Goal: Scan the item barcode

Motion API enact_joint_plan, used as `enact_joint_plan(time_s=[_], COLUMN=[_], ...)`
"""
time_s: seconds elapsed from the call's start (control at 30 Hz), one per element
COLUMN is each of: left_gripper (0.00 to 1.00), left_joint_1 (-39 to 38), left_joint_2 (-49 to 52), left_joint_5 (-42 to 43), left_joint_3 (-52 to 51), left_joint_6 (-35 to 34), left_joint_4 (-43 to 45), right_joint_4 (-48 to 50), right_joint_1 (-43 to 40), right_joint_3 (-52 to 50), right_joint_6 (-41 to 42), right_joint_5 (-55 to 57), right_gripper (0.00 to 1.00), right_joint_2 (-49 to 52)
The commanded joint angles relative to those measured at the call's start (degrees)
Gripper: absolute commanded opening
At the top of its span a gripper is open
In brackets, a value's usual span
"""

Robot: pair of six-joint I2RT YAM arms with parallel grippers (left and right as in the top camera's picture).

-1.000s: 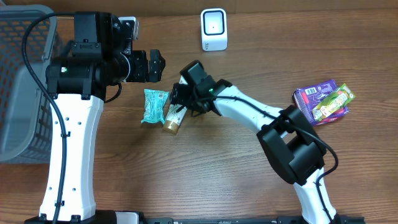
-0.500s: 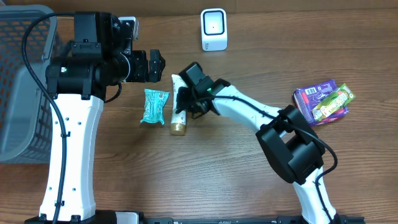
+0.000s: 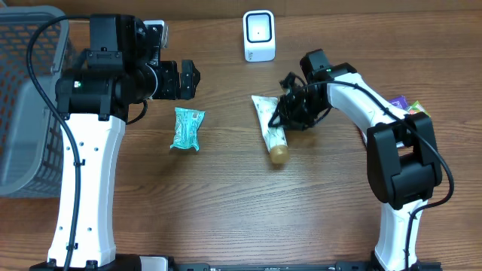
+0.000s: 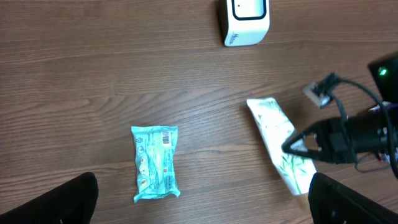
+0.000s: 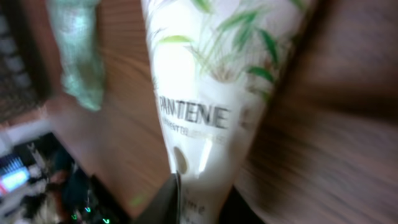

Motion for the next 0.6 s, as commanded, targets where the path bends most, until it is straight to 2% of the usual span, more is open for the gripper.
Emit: enact_joint_plan(time_s=[0.0,0.1,0.27,0.4,0.57], left_gripper=[1.00,1.00,1.00,1.00,1.00], left_joint_1=[0.0,0.0,0.0,0.0,0.0], left_joint_2=[0.3,0.3,0.3,0.3,0.3], left_joint_5=[0.3,0.3,0.3,0.3,0.3], left_joint_3=[0.6,0.6,0.6,0.6,0.6], left_joint_6=[-0.8,-0.8,-0.8,-0.8,-0.8], left_joint_4=[0.0,0.1,0.0,0.1,0.1], right_joint_4=[-0.8,-0.9,-7.3,-10.9,-11.8], right_joint_1=[1.6,1.5,3.1,9.4,20.0], right_joint_3=[-0.6,0.1,8.6,13.5,10.9], right_joint_6=[-5.0,-5.0,-4.8,-4.8,-4.7], right_joint_5=[12.3,17.7,30.5,45.8,59.5], right_gripper=[0.37,0.38,0.56,0.61,0.72], right_joint_2=[-2.5,-2.6,-2.7,-2.7,-2.6])
